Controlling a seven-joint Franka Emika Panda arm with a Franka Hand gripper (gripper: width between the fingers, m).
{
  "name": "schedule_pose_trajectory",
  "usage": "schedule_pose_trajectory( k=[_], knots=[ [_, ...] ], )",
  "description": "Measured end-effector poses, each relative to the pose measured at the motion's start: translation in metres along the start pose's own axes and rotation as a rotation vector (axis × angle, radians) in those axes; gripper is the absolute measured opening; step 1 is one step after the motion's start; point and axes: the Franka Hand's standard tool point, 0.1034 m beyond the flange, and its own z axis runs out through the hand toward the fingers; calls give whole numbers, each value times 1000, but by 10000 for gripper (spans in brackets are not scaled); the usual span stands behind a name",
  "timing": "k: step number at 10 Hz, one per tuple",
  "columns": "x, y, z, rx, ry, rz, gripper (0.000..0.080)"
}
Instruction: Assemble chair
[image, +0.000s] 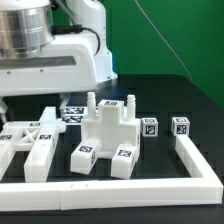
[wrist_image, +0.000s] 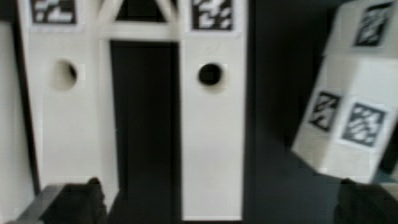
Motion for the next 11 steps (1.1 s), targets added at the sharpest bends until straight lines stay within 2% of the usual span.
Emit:
schedule_pose_trajectory(
  k=[2,5,7,11],
  knots=[
    [-1,1,11,-7,-3,2,649],
    [0,-7,27,-19,-1,1,649],
    [-1,-10,36,-18,-11,-1,649],
    [-3,-9,54,-32,-11,-5,649]
  ],
)
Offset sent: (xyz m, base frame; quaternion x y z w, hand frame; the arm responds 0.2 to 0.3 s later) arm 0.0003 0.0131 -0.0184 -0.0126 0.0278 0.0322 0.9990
